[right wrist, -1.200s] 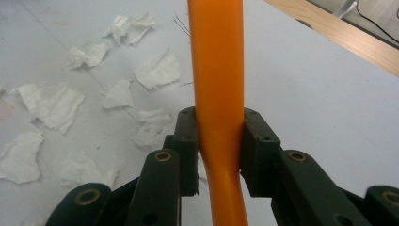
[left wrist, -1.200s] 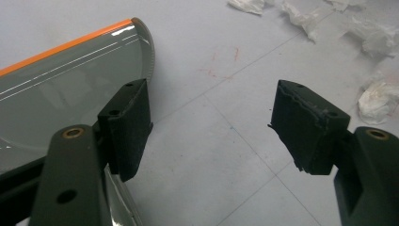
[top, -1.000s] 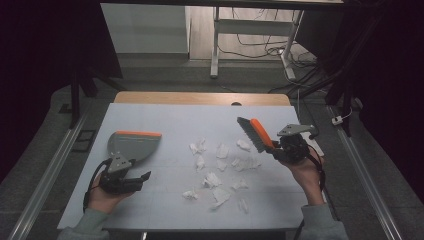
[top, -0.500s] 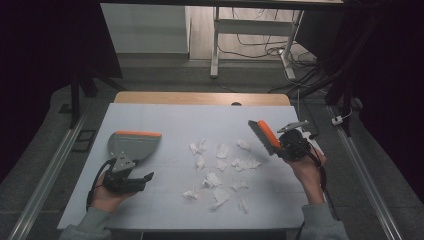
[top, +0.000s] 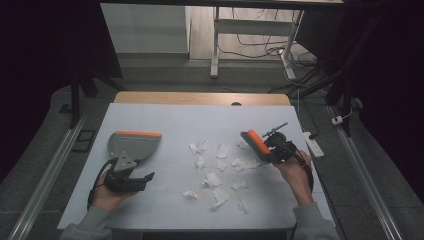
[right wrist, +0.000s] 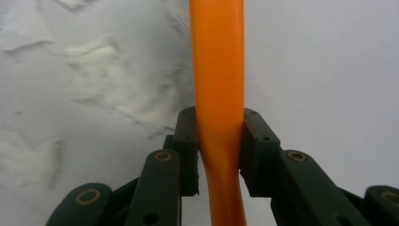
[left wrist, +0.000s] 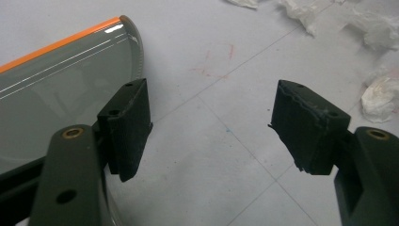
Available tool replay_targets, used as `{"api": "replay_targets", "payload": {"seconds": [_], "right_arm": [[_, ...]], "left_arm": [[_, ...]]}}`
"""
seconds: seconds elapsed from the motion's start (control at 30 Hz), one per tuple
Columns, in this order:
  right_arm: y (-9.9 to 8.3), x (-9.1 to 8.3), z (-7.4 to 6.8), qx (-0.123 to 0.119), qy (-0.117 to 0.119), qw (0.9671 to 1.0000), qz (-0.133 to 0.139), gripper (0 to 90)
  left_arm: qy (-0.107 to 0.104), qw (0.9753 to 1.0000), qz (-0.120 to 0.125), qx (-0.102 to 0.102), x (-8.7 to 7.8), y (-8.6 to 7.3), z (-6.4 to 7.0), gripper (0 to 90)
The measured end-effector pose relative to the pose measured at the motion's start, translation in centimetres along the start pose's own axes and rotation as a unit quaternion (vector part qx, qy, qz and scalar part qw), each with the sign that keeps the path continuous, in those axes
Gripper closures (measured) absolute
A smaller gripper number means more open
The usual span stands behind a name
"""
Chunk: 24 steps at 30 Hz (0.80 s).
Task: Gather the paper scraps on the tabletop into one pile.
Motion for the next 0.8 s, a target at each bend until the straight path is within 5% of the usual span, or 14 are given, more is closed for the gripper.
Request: {"api": "replay_targets", "payload": {"seconds": [0.1, 0.3, 0.4, 0.57, 0.8], "right_arm": [[0.4, -0.1, -1.4, -0.021, -0.014, 0.9996, -0.010, 71.6], [1.0, -0.6, -4.3, -0.059, 0.026, 0.9979, -0.003, 71.6], [1.5, -1.4, -5.2, -0.075, 0.055, 0.9954, 0.025, 71.6], [2.1, -3.2, -3.3, -0.055, 0.010, 0.9960, 0.070, 71.6], [3.3, -2.3, -0.3, -0.029, 0.004, 0.9975, 0.064, 71.5]], "left_arm": [[0.001, 1.0000, 0.002, 0.000, -0.1, 0.0, 0.0, 30.4], [0.002, 1.0000, 0.000, 0.005, 0.1, 0.1, 0.1, 30.7], [0.002, 1.0000, -0.001, 0.006, 0.1, 0.1, 0.0, 30.9], [0.002, 1.0000, 0.000, 0.006, 0.1, 0.1, 0.0, 31.3], [0.003, 1.0000, -0.001, 0.004, 0.1, 0.2, 0.0, 31.3]]}}
Point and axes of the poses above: each handheld gripper's, and its own axes: x roughly forward along the jaws, y roughly out of its top, z roughly to its right, the point moved 7 cm from there along x, roughly forward along the jaws, and after that the axes turned 14 degrees about -z, right-handed, at the moved point
